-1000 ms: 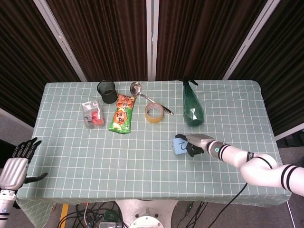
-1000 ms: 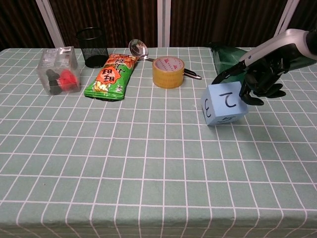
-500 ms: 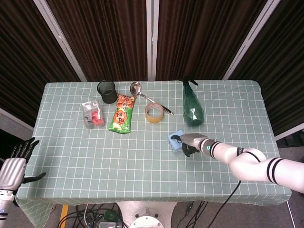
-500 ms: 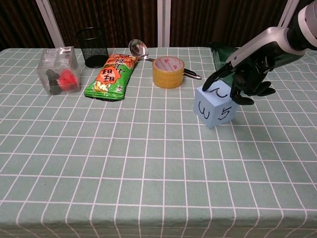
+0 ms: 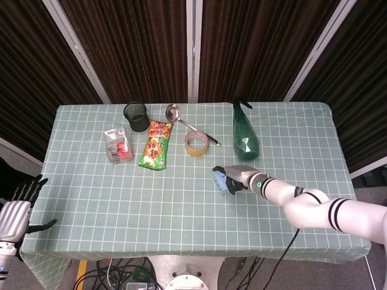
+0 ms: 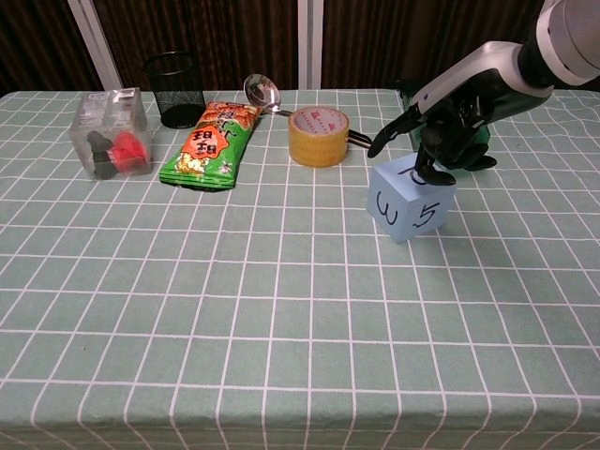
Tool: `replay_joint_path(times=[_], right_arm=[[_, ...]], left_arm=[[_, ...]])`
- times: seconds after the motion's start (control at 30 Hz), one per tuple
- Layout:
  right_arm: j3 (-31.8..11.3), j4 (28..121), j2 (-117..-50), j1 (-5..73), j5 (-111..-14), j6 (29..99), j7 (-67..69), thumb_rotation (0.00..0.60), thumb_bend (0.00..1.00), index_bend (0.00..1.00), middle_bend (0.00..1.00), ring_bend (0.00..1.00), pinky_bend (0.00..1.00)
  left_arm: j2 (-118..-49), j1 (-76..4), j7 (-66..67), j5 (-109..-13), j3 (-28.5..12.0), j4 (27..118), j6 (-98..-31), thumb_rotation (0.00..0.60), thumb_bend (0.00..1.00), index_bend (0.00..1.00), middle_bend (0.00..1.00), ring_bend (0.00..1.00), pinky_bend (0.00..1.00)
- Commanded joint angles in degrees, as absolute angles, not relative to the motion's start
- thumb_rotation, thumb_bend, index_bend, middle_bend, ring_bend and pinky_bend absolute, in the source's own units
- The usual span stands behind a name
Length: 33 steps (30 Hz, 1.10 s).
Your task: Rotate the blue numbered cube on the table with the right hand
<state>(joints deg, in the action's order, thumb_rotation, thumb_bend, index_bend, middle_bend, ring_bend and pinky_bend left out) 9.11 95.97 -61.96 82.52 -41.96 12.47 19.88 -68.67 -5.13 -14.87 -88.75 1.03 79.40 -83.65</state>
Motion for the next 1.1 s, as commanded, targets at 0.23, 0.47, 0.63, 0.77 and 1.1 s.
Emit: replay_joint_path(times=[0.23, 0.47, 0.63, 0.77, 1.1], right_arm=[[11.5, 92.7, -64.6, 86.8, -37.6, 10.1, 19.9, 0.600, 1.00, 0.01, 0.96, 0.86, 0.76], [12.3, 93.2, -64.6, 88.1, -37.4, 9.3, 19.9, 0.600, 1.00, 0.10, 0.96, 0.86, 0.76], [12.6, 93.7, -64.5, 88.4, -37.5, 9.1, 20.0, 0.600, 1.00, 0.13, 0.96, 0.86, 0.76], [12.8, 94.0, -64.6, 88.2, -38.0, 8.8, 20.0, 0.600, 1.00, 0.14, 0.96, 0.86, 0.76], [13.0, 95.7, -62.8, 87.3, -39.9, 8.2, 19.6, 0.600, 1.00, 0.17, 0.96, 0.86, 0.76]], left_arm=[[-68.3, -4.9, -15.3, -88.7, 1.0, 78.4, -84.0, 0.592, 0.00, 0.05, 0.00, 0.00, 0.00], [-67.8, -5.0, -14.8, -88.9, 1.0, 78.4, -83.8, 0.593, 0.00, 0.05, 0.00, 0.00, 0.00], [-67.7, -5.0, -14.6, -88.9, 0.9, 78.7, -83.9, 0.592, 0.00, 0.05, 0.00, 0.00, 0.00], [-67.7, -5.0, -14.5, -88.8, 0.9, 78.8, -83.7, 0.591, 0.00, 0.05, 0.00, 0.00, 0.00], [-67.7, -5.0, -14.3, -88.8, 1.0, 78.9, -83.6, 0.593, 0.00, 0.05, 0.00, 0.00, 0.00]])
